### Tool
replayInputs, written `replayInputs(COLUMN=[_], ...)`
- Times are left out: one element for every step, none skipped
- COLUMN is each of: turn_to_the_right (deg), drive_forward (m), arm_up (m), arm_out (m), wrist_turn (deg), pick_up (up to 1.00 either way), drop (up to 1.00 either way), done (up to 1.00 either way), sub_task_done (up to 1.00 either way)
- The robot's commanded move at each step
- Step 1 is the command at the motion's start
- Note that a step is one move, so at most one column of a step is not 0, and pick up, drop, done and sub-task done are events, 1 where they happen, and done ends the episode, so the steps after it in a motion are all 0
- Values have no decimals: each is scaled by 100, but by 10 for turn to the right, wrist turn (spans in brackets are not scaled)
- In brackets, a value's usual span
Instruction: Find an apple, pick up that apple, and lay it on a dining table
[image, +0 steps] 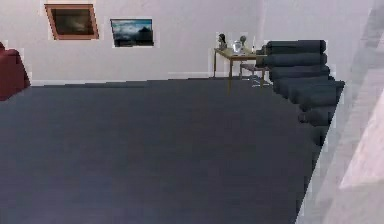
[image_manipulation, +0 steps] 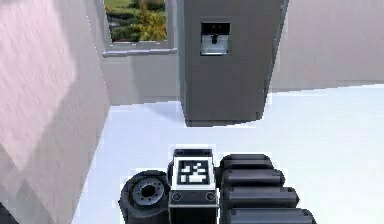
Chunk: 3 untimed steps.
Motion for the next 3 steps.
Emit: replayInputs(turn_to_the_right=[0, 0, 0], drive_forward=[90, 100, 100], arm_up=[0, 0, 0], arm_out=[0, 0, 0], wrist_turn=[0, 0, 0], pick_up=[0, 0, 0], drop=[0, 0, 0], done=[0, 0, 0], sub_task_done=[0, 0, 0])
